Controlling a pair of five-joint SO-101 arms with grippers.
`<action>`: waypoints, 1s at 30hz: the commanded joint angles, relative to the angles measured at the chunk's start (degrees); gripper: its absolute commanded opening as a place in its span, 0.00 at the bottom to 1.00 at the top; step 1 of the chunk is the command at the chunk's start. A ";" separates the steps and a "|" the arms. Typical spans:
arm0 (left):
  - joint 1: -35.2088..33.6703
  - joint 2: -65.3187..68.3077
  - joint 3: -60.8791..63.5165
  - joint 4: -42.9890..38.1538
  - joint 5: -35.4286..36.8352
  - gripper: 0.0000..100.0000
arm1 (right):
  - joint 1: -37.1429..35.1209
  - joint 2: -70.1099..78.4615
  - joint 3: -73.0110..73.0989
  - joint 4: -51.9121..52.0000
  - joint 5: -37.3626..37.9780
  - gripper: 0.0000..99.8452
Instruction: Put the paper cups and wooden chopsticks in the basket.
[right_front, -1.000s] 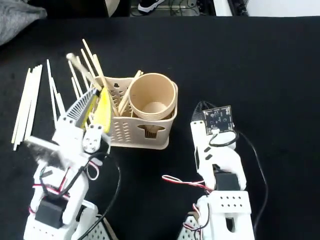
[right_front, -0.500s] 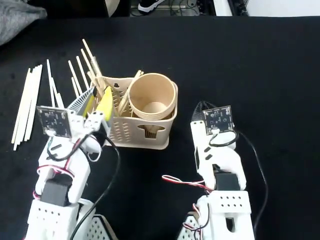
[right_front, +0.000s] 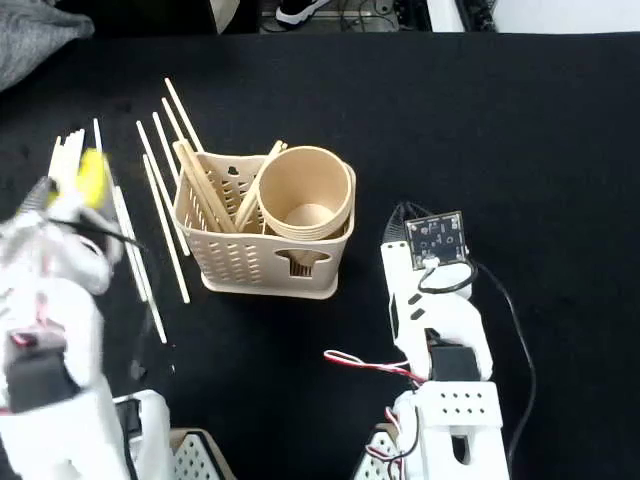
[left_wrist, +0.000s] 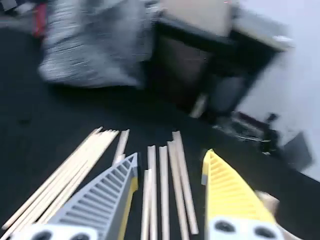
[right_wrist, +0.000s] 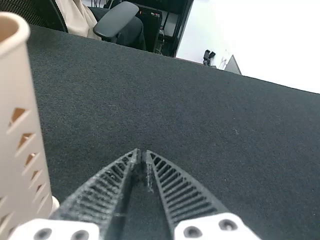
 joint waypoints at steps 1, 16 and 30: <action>-2.33 22.59 -8.75 0.62 -2.99 0.22 | 0.62 -0.04 -0.40 -0.35 0.26 0.01; -3.38 91.34 -48.48 14.15 -8.70 0.22 | 0.62 -0.04 -0.40 -0.35 0.26 0.01; -3.47 99.87 -54.81 16.88 -8.79 0.04 | 0.62 -0.04 -0.40 -0.35 0.26 0.01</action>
